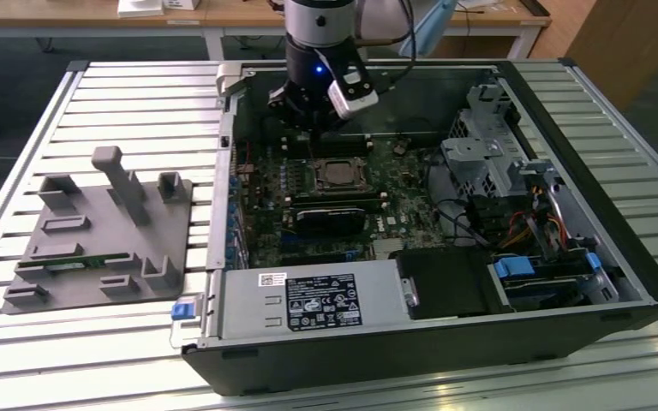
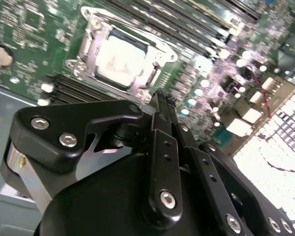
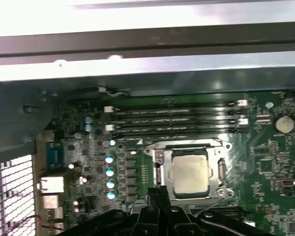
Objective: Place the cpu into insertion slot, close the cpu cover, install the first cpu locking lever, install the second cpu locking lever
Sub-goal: 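Install the first cpu locking lever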
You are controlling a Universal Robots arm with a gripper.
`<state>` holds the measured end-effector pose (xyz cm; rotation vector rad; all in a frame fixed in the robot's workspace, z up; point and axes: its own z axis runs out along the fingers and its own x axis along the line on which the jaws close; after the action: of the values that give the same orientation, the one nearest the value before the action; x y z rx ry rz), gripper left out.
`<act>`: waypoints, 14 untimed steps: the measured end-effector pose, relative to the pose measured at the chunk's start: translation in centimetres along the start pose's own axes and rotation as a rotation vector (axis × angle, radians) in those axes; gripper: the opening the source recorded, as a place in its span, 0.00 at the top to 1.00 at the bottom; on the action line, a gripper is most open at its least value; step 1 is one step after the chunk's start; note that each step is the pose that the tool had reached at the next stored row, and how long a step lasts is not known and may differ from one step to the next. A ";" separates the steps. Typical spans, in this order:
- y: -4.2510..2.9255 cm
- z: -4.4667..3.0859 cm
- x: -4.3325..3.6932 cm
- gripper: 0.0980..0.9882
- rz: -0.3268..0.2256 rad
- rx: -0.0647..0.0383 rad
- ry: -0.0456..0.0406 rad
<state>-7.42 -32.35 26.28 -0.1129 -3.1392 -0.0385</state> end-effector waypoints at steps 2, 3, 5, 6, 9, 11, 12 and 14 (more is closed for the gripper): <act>-0.03 0.01 0.44 0.99 0.000 0.000 -0.0001; -0.04 0.01 0.65 0.99 0.000 0.000 -0.0002; -0.05 0.01 1.00 0.99 0.000 0.000 -0.0002; -0.05 0.02 1.16 0.99 0.000 0.000 -0.0004; 0.07 0.03 1.58 0.99 0.000 0.000 -0.0004; 0.23 0.05 1.80 0.99 0.000 0.000 -0.0004; 0.32 0.06 1.89 0.99 0.000 0.000 -0.0004; 0.61 0.09 2.17 0.99 0.000 0.000 -0.0004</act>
<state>-9.54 -31.58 26.21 -0.1126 -3.1396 -0.0383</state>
